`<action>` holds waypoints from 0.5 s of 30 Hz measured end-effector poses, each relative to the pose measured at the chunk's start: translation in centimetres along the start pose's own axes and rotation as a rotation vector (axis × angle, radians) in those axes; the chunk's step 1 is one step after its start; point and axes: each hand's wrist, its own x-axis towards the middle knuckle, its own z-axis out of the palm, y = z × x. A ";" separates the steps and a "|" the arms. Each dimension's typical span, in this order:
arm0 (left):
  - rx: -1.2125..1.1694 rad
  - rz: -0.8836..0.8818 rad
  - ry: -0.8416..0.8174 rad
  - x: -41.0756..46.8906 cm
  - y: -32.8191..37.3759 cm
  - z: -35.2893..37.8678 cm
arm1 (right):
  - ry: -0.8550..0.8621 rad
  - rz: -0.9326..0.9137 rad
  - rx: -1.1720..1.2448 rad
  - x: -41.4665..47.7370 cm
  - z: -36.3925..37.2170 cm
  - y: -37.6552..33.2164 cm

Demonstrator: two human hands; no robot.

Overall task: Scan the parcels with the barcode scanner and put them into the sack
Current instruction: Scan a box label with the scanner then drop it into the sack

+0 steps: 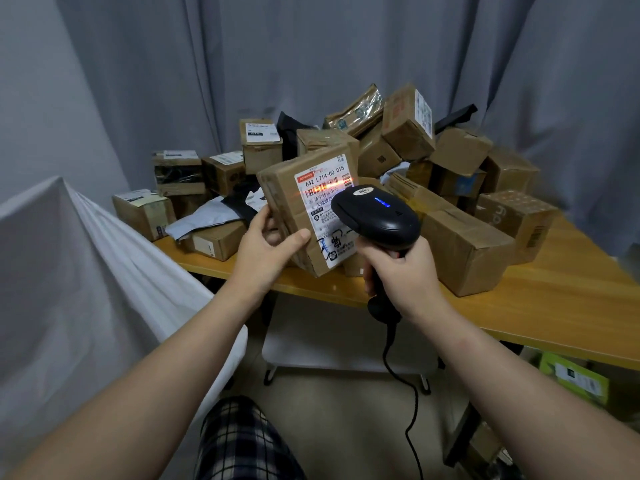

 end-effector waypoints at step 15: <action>0.180 -0.320 0.678 -6.5 -11.8 -20.4 | -0.606 0.270 -0.041 3.0 21.1 6.3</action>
